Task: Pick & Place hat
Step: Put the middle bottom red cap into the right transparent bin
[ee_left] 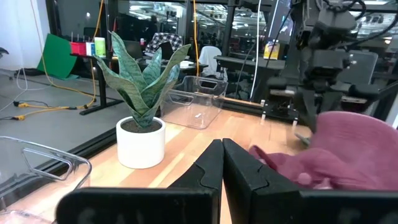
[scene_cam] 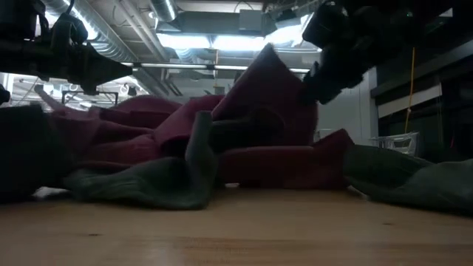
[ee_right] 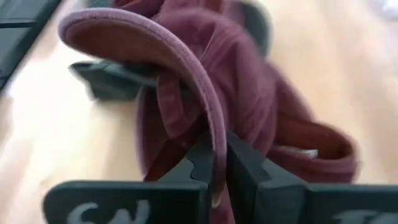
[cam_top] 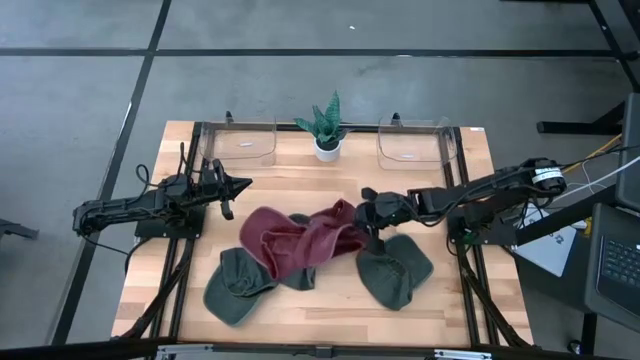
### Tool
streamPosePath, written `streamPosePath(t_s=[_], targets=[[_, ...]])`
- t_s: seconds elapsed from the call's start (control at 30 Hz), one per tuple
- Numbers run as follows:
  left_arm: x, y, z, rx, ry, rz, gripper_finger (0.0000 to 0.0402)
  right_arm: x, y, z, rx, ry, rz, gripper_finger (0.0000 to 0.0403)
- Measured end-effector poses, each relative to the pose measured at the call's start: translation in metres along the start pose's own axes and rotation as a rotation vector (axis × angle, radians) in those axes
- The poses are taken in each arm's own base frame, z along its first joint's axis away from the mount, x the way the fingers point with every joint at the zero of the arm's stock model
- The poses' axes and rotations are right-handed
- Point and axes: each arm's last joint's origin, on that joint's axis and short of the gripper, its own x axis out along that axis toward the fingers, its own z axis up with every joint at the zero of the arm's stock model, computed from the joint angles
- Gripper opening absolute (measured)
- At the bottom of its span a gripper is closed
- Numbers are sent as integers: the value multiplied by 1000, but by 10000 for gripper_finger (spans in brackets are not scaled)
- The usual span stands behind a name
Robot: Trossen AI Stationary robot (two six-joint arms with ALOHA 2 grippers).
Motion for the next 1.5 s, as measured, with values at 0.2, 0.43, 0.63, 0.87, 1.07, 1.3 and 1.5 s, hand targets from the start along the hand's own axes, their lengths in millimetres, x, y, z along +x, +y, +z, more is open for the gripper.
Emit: streamPosePath(t_s=[0.2,0.43,0.63,0.87,1.07,1.3,1.5], targets=[[0,0,0,0,0,0,4,-1,12,-5,2,57,93,77],[0,0,0,0,0,0,4,-13,22,-9,-9,100,121,167],[0,0,0,0,0,0,4,-31,30,-9,61,137,186,251],[0,0,0,0,0,0,4,-48,35,-3,263,127,290,301],[0,0,0,0,0,0,4,-56,39,12,386,56,259,297],[0,0,0,0,0,0,4,-59,41,43,402,-9,60,292],[0,0,0,0,0,0,4,-50,38,65,382,49,-121,291]])
